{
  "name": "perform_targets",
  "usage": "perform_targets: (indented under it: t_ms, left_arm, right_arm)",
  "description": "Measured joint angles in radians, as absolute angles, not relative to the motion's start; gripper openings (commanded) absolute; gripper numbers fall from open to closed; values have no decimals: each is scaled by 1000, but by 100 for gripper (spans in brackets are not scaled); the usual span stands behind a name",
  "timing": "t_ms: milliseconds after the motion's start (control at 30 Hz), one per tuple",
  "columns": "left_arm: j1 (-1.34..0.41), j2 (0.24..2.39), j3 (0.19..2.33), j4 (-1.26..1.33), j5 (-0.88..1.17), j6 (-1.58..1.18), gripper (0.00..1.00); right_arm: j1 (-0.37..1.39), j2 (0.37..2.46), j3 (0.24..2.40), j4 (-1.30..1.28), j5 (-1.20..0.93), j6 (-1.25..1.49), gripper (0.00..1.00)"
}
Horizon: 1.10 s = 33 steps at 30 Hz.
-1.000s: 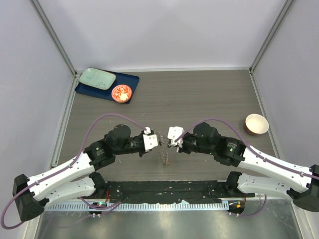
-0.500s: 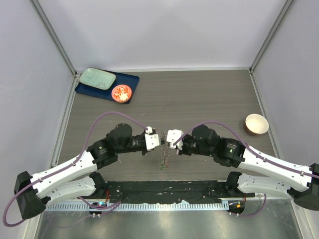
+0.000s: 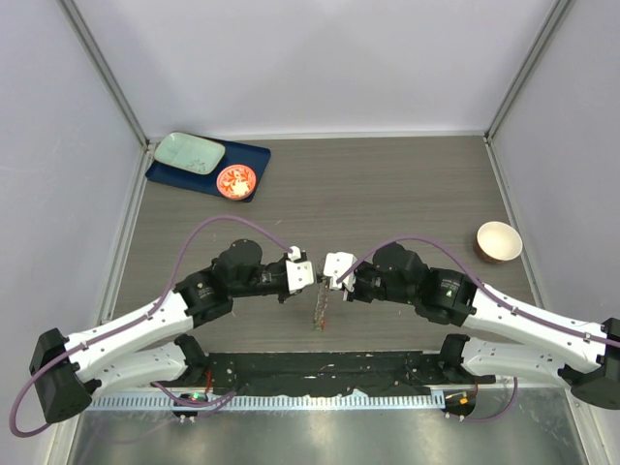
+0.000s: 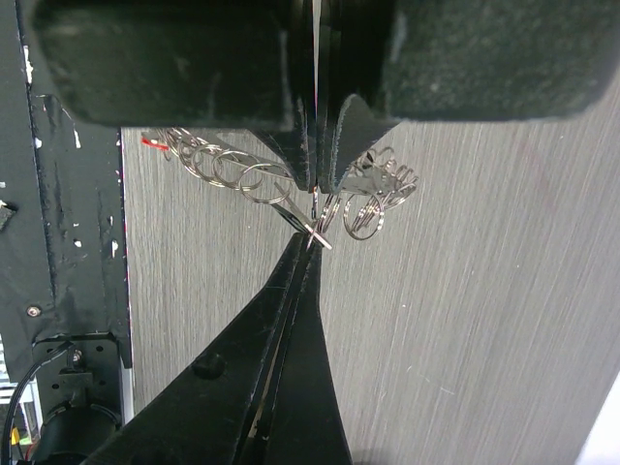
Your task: Put the keys on the keyring
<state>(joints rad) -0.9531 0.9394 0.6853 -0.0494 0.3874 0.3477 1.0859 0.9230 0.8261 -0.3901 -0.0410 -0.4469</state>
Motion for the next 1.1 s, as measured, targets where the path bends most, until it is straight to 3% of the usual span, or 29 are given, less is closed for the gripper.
perform_targets:
  t_ms: [1100]
  left_arm:
    - [-953, 952, 685, -49, 393, 343, 0]
  right_arm:
    - [1111, 923, 826, -397, 15, -461, 1]
